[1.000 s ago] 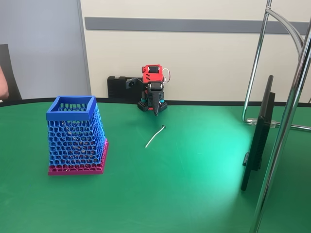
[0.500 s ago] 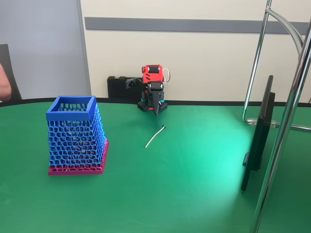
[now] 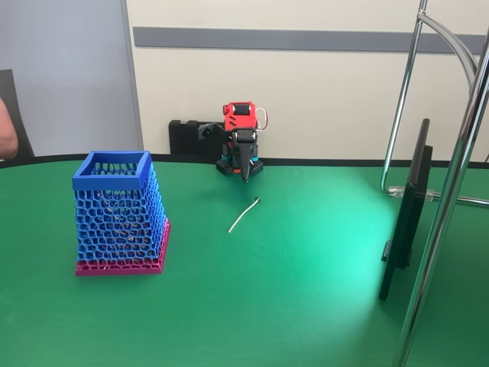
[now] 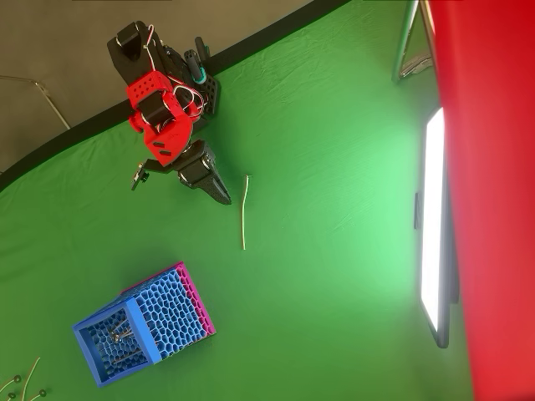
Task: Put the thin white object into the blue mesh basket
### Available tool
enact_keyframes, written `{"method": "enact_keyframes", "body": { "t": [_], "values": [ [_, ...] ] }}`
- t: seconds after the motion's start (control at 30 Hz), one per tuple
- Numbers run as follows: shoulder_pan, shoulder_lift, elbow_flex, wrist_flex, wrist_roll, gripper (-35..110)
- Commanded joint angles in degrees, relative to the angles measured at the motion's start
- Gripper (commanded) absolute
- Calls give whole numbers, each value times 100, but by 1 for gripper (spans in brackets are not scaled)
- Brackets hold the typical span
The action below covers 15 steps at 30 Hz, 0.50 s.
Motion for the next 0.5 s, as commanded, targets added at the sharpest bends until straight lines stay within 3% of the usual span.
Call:
{"method": "enact_keyframes", "body": {
  "t": [0.0, 0.47],
  "values": [
    [-44, 44, 44, 9, 9, 1],
    [-26, -729, -439, -193, -97, 1]
  ]
}}
